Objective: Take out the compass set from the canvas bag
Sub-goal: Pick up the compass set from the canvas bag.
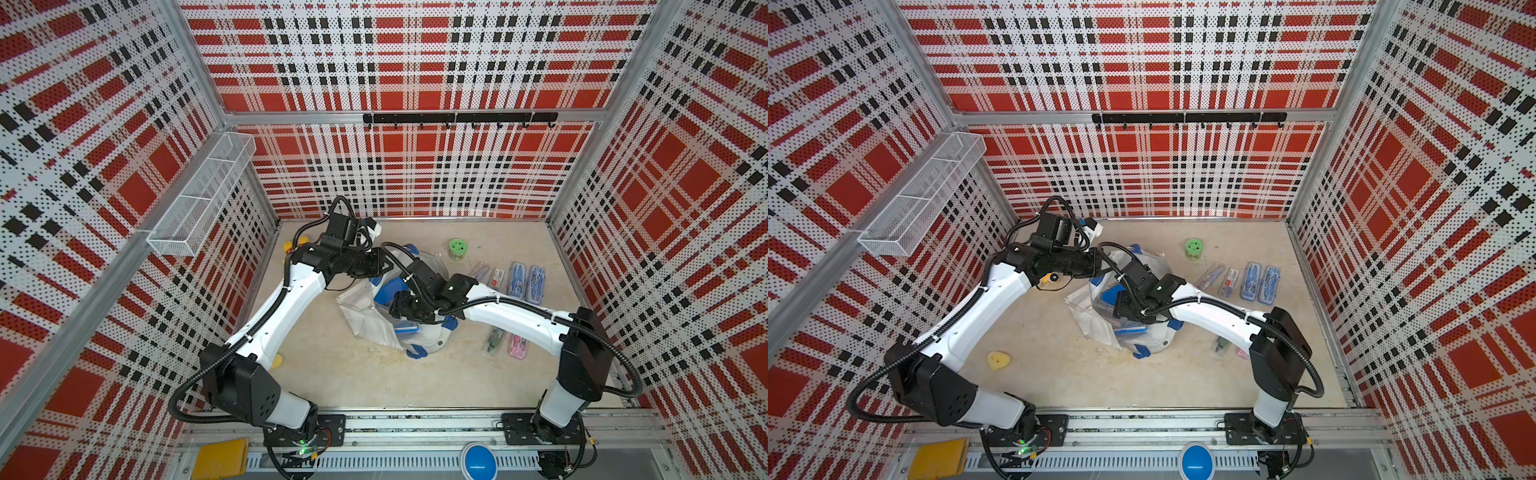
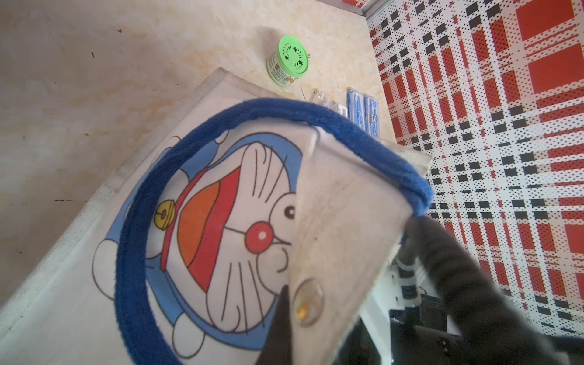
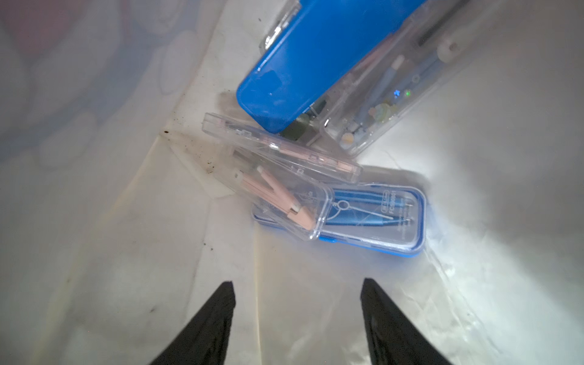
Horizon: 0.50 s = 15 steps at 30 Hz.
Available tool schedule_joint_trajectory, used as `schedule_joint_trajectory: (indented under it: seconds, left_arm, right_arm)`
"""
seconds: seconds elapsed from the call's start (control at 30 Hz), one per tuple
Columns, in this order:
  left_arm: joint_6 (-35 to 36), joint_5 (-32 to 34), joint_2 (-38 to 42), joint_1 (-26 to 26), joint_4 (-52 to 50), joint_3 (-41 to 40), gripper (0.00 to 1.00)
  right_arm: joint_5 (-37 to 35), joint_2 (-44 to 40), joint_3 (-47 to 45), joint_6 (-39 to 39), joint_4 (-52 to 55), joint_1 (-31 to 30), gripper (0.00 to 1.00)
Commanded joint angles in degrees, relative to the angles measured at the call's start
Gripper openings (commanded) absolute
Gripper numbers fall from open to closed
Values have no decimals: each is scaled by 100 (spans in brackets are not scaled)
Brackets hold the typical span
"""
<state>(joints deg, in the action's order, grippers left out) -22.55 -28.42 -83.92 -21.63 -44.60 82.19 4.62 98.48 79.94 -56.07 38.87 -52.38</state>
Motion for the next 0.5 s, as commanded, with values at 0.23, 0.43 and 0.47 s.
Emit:
schedule_joint_trajectory:
  seconds: [0.23,0.43,0.47]
  left_arm:
    - [-149,-15,364,-61,347,-19,0]
    - [-146,-19,420,-98,351,-81,0]
    - [-147,-19,430,-103,355,-89,0]
  right_arm:
    - [832,-172,-1297,-1279,-901,386,64]
    - [900,177,-1269,-1800,-1162,487,66]
    - [899,218,-1287,-1892,-1199,521,67]
